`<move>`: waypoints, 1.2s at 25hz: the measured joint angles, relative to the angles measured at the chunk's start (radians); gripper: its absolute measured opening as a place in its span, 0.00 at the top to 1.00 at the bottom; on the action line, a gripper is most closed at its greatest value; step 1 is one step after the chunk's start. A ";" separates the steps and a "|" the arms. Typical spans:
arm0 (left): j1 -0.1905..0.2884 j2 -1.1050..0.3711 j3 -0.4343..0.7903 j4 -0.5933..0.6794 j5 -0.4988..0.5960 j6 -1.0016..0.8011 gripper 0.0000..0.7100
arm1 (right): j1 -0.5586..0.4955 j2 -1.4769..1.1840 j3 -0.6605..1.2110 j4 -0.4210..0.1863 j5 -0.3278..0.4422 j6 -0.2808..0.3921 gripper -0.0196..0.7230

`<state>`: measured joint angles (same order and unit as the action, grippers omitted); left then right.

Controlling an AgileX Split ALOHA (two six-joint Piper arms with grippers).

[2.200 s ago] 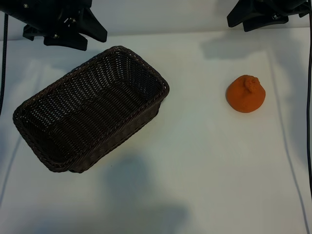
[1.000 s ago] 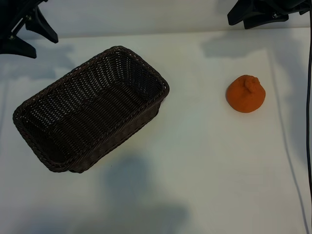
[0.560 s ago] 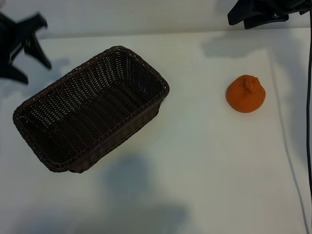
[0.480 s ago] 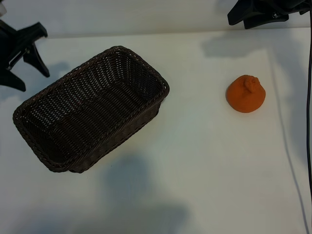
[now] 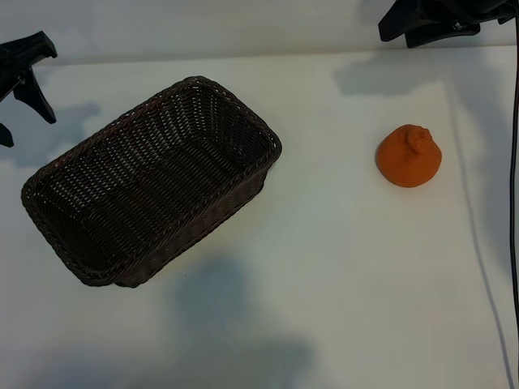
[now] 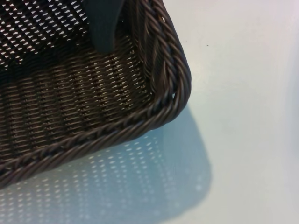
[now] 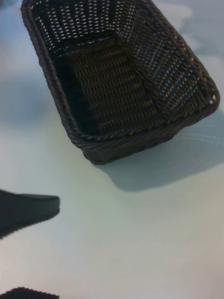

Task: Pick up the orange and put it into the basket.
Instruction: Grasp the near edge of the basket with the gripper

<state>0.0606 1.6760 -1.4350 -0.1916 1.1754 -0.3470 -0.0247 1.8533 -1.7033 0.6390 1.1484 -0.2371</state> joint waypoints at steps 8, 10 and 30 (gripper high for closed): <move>0.000 -0.002 0.144 0.067 0.000 -0.013 0.21 | 0.000 0.000 0.000 0.000 0.000 0.000 0.42; 0.000 -0.002 0.190 0.072 0.000 -0.013 0.21 | 0.000 0.000 0.000 0.000 0.000 0.000 0.42; 0.000 -0.004 0.256 0.102 -0.031 -0.043 0.21 | 0.000 0.000 0.000 0.000 0.000 0.000 0.42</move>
<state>0.0606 1.6719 -1.1791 -0.0892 1.1448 -0.3900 -0.0247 1.8533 -1.7033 0.6390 1.1484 -0.2371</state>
